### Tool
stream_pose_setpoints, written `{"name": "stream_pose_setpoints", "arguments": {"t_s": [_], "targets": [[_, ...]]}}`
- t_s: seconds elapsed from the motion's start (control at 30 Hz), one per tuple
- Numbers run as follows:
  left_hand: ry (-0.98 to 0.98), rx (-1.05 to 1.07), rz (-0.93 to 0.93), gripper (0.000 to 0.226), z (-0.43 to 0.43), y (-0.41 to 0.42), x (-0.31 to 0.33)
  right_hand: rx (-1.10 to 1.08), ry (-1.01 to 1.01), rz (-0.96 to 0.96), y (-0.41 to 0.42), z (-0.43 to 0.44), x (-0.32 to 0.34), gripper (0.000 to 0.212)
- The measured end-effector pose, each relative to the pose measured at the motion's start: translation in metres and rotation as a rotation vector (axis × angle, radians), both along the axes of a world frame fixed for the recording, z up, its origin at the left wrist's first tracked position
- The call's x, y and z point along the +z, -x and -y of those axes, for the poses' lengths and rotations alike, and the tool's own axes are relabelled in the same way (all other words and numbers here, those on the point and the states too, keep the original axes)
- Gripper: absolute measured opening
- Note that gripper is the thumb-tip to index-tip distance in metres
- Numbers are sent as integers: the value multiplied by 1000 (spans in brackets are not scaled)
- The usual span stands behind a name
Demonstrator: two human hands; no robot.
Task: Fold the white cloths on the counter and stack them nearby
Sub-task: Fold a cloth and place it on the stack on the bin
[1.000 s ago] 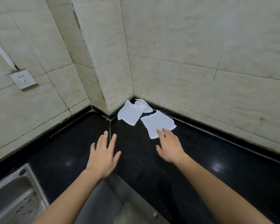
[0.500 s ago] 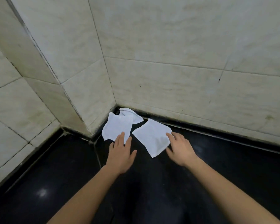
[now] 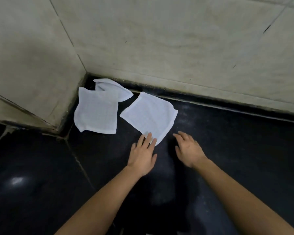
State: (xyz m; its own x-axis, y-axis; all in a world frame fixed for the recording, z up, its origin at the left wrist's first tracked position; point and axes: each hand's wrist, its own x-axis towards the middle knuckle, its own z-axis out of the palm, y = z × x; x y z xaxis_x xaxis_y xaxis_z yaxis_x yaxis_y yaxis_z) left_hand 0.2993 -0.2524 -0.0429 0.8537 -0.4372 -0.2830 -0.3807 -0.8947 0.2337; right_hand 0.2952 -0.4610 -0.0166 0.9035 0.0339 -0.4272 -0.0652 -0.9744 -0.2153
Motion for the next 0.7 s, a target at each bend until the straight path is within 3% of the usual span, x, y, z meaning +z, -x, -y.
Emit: {"name": "stream_pose_setpoints", "arguments": {"t_s": [0.13, 0.27, 0.37, 0.47, 0.6, 0.7], "targets": [[-97, -33, -11, 55, 3, 3, -18, 25, -27, 34, -6, 2, -16, 58], [-74, -81, 167, 30, -18, 6, -14, 82, -52, 68, -16, -5, -27, 60], [-2, -69, 290, 11, -48, 17, -13, 207, 1, 178, -20, -13, -30, 50], [76, 47, 319, 13, -71, 28, -14, 293, 71, 259, -22, -16, -32, 37], [213, 300, 306, 12, -83, 37, -5, 324, 141, 138, -14, -22, -35, 60], [314, 478, 299, 11, -83, 42, 6, 391, 210, 132, -1, -33, -27, 51]]}}
